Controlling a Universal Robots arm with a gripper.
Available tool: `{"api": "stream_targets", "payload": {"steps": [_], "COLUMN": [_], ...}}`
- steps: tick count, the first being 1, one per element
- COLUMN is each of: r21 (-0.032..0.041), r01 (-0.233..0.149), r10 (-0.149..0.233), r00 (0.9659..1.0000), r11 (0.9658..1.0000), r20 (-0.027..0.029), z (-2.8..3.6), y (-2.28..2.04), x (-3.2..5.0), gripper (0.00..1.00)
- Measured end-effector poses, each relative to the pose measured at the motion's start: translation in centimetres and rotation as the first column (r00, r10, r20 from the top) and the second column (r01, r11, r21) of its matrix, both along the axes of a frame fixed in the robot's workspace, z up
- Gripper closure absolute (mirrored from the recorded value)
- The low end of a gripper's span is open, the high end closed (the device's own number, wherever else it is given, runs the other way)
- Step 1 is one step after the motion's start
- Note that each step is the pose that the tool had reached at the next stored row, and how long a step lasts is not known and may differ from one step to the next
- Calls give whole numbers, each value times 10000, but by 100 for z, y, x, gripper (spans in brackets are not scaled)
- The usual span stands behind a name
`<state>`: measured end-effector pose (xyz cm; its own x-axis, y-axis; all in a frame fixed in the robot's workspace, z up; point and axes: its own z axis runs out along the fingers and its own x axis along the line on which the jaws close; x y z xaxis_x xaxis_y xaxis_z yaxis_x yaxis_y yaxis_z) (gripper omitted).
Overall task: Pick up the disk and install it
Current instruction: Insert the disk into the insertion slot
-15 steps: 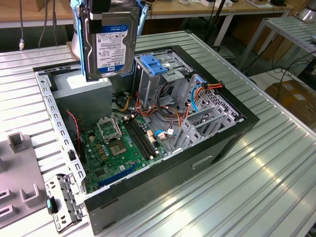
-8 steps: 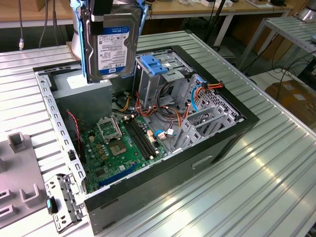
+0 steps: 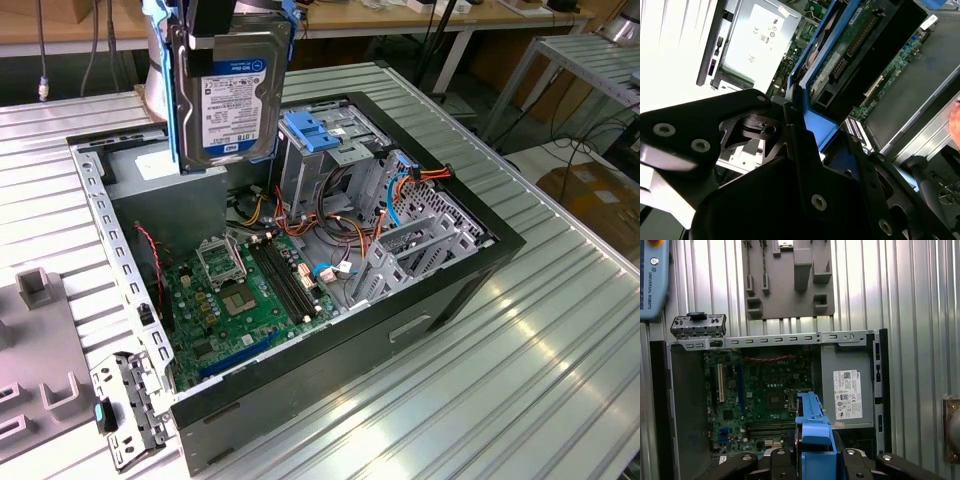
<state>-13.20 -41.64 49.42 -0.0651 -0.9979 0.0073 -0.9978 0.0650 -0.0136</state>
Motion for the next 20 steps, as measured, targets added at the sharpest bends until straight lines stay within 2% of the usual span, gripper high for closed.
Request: {"api": "stream_targets", "payload": {"steps": [8,20], "r21": [1,1], "r01": [0,0], "r10": [0,0], "r00": [10000,10000], "r11": [10000,10000], "r20": [0,0], "z": [0,-1], "y": [-91,-270], "x": [0,0], "gripper": [63,63]}}
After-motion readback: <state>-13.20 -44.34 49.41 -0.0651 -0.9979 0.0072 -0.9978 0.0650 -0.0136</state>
